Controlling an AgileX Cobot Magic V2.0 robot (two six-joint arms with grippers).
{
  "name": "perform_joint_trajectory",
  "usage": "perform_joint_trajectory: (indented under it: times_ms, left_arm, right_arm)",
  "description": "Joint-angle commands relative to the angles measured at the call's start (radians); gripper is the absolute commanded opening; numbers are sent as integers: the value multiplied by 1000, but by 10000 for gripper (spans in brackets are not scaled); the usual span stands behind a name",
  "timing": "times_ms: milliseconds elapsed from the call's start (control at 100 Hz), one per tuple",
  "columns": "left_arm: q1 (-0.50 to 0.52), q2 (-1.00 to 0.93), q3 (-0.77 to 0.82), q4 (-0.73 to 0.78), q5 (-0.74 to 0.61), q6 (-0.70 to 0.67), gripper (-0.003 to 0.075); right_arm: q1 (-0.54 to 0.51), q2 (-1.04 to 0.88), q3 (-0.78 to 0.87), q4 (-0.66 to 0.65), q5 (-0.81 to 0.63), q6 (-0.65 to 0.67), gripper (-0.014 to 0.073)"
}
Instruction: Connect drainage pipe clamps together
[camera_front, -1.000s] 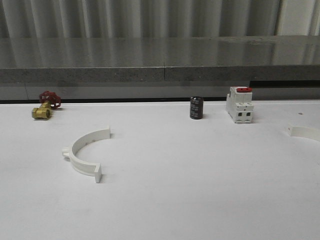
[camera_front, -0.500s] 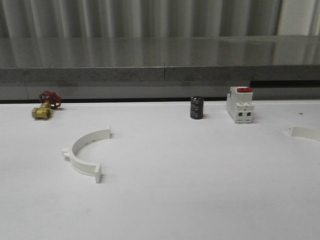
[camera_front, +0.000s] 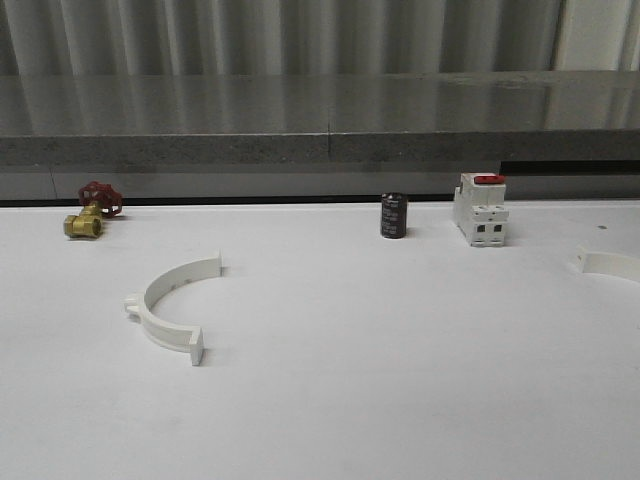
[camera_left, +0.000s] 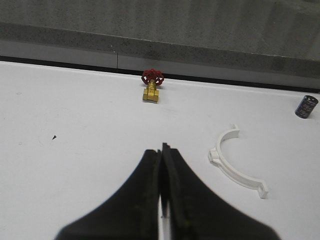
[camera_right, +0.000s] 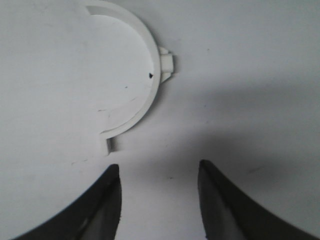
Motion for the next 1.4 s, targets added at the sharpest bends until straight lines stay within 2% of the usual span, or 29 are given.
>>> perform_joint_trajectory:
  times_ms: [0, 220, 390, 820, 900, 1020, 1090, 1170, 1390]
  left_arm:
    - [4, 10, -24, 0, -69, 1, -21]
    - [4, 10, -24, 0, -69, 1, -21]
    - [4, 10, -24, 0, -69, 1, -21]
    - [4, 10, -24, 0, -69, 1, -21]
    - [4, 10, -24, 0, -69, 1, -21]
    - [4, 10, -24, 0, -69, 1, -21]
    - [4, 10, -24, 0, -69, 1, -21]
    - [4, 10, -24, 0, -69, 1, -21]
    - [4, 10, -24, 0, -69, 1, -21]
  right_arm:
    - [-37, 41, -72, 5, -14, 3, 369]
    - [-60, 204, -166, 56, 7, -36, 491]
    - [-60, 312, -229, 113, 13, -93, 489]
    - [-60, 481, -309, 114, -11, -107, 480]
    - [-60, 483, -309, 114, -20, -107, 399]
    - [-60, 483, -313, 115, -19, -107, 132]
    - [-60, 481, -313, 115, -19, -107, 26]
    - [-60, 478, -313, 115, -14, -107, -25]
    - [-56, 424, -313, 170, -8, -100, -27]
